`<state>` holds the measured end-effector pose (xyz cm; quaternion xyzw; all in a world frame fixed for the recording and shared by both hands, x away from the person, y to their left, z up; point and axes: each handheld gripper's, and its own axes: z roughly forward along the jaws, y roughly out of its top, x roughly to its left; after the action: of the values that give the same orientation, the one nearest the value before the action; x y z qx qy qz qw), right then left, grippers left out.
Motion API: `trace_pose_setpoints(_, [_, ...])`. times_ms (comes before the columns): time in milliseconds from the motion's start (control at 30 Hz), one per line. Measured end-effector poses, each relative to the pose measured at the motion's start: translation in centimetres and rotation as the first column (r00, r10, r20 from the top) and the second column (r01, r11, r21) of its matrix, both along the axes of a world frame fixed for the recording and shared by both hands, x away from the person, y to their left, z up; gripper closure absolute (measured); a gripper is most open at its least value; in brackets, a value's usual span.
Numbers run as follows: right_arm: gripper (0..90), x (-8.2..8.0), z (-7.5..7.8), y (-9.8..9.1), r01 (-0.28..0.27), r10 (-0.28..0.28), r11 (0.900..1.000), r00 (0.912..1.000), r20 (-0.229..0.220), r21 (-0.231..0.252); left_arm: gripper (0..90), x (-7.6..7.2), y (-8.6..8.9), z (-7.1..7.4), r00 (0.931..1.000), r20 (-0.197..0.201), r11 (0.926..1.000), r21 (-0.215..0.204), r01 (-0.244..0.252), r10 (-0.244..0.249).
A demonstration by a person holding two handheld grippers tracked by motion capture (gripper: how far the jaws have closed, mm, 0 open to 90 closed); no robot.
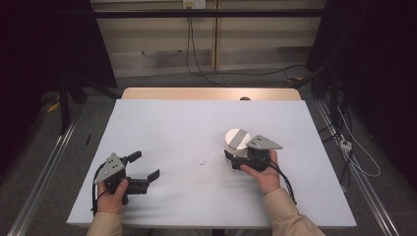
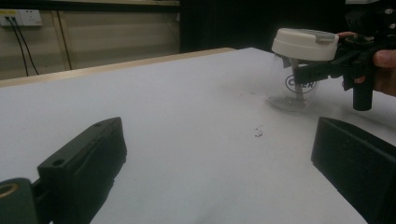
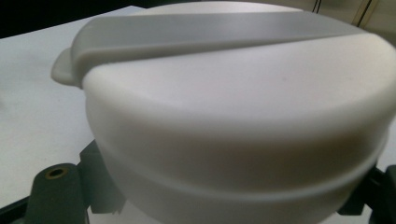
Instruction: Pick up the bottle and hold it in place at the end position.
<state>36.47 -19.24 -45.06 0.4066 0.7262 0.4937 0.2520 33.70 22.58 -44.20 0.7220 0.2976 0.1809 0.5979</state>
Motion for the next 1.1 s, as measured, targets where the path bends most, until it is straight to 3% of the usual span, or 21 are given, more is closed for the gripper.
trace_pose_setpoints(467, [18.4, 0.3, 0.5, 0.2, 0.005, -0.005, 0.9999, 0.9996, 0.029, 0.010, 2.9, 0.1, -0.2, 0.0, 1.0000, 0.006, 1.0000, 0.007, 0.000, 0.000])
trace_pose_setpoints(1100, [18.4, 1.9, 0.7, 2.8, -0.028, 0.028, 0.9996, 0.9991, 0.032, 0.004, 2.9, 0.1, -0.1, 0.0, 1.0000, 0.005, 1.0000, 0.008, 0.003, -0.003])
